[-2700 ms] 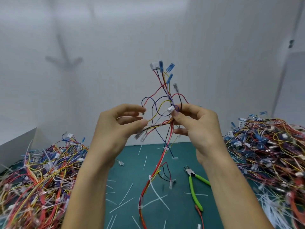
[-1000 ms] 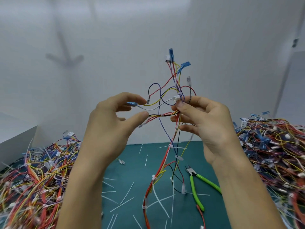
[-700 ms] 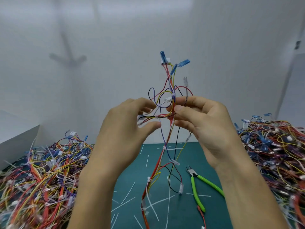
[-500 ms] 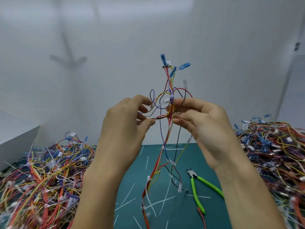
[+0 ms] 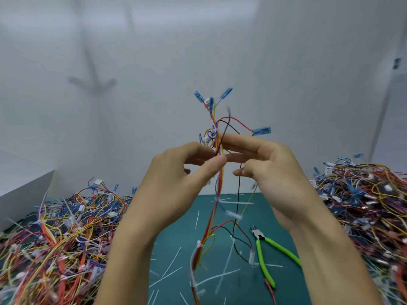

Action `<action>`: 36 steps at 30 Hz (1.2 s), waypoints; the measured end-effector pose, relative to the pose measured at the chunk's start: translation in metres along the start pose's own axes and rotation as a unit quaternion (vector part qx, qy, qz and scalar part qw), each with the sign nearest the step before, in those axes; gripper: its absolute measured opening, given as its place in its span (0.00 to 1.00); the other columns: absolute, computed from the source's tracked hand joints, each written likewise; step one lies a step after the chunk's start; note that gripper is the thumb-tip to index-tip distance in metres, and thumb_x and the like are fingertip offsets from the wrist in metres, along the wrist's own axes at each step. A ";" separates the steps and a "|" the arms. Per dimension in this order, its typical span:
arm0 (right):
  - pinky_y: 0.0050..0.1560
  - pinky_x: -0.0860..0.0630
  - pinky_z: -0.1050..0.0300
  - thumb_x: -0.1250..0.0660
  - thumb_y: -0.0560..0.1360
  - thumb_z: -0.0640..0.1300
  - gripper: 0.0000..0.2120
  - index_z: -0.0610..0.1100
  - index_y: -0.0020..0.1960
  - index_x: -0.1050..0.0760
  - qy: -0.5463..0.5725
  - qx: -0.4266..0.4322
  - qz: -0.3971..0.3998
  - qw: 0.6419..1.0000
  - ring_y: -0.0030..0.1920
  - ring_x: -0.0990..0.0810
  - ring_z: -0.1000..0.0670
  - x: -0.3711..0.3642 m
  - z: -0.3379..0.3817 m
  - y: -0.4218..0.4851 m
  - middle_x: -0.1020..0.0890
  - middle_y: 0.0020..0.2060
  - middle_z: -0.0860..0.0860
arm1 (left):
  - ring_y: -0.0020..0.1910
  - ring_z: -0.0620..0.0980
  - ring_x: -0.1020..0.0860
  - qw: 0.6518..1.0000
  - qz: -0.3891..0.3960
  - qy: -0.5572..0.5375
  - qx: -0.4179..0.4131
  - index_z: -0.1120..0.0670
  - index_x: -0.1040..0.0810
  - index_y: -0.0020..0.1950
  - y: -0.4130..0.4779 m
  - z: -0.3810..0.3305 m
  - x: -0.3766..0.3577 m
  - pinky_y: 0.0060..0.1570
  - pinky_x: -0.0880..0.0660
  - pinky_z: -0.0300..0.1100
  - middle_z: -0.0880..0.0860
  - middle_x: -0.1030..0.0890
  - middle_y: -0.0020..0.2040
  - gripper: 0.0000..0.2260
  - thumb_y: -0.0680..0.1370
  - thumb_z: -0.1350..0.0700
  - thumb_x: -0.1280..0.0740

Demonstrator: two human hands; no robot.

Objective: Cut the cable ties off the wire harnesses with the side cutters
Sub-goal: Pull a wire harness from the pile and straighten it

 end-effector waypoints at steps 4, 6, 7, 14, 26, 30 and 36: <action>0.49 0.24 0.66 0.47 0.73 0.23 0.35 0.56 0.65 0.23 -0.040 0.030 0.061 0.997 0.59 0.21 0.63 -0.007 0.000 -0.002 0.18 0.58 0.65 | 0.45 0.34 0.19 0.999 -0.044 -0.018 0.015 0.45 0.16 0.47 0.003 0.008 0.003 0.49 0.20 0.45 0.38 0.16 0.43 0.07 0.72 0.45 0.27; 0.50 0.23 0.65 0.46 0.74 0.23 0.35 0.54 0.67 0.24 -0.044 0.039 0.080 0.995 0.60 0.22 0.63 -0.010 0.000 -0.002 0.19 0.60 0.64 | 0.44 0.37 0.18 0.997 -0.052 -0.050 0.031 0.46 0.15 0.47 0.005 0.014 0.003 0.47 0.20 0.43 0.40 0.15 0.42 0.05 0.72 0.49 0.25; 0.50 0.23 0.66 0.46 0.74 0.23 0.34 0.53 0.67 0.23 -0.036 0.042 0.078 0.995 0.59 0.21 0.63 -0.010 0.000 -0.002 0.18 0.60 0.63 | 0.44 0.39 0.17 0.994 -0.055 -0.084 0.045 0.47 0.15 0.46 0.005 0.018 0.002 0.43 0.20 0.42 0.42 0.15 0.42 0.05 0.72 0.51 0.25; 0.36 0.24 0.66 0.42 0.74 0.28 0.21 0.48 0.43 0.17 0.010 0.006 -0.139 0.990 0.40 0.16 0.57 0.012 -0.011 0.003 0.13 0.40 0.56 | 0.40 0.41 0.17 0.965 -0.112 -0.214 0.102 0.46 0.15 0.41 0.004 0.029 0.005 0.41 0.21 0.42 0.46 0.14 0.39 0.06 0.71 0.58 0.24; 0.41 0.23 0.65 0.34 0.79 0.49 0.08 0.49 0.49 0.17 -0.012 -0.069 0.006 0.997 0.40 0.14 0.54 -0.004 -0.020 0.004 0.13 0.42 0.56 | 0.35 0.48 0.25 0.961 -0.157 -0.215 0.069 0.45 0.14 0.38 0.005 0.027 0.012 0.38 0.21 0.45 0.49 0.16 0.38 0.05 0.66 0.54 0.22; 0.46 0.22 0.62 0.30 0.76 0.47 0.04 0.50 0.49 0.17 -0.065 -0.042 -0.074 0.994 0.42 0.16 0.57 -0.001 -0.020 0.006 0.14 0.40 0.57 | 0.34 0.49 0.28 0.962 -0.172 -0.202 0.068 0.42 0.14 0.38 0.005 0.026 0.012 0.43 0.19 0.56 0.46 0.19 0.33 0.07 0.66 0.53 0.21; 0.43 0.21 0.58 0.30 0.75 0.42 0.05 0.51 0.43 0.17 -0.070 0.013 -0.118 0.990 0.36 0.16 0.56 0.005 -0.008 0.002 0.15 0.35 0.56 | 0.42 0.59 0.18 0.964 -0.188 -0.167 0.085 0.46 0.15 0.37 0.006 0.028 0.009 0.37 0.17 0.51 0.47 0.15 0.36 0.05 0.66 0.53 0.21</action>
Point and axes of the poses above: each hand's wrist, its own y-axis towards the middle knuckle, its own x-axis out of the back of the hand, z = x × y, the point moved 4 cm from there along y, towards the middle knuckle
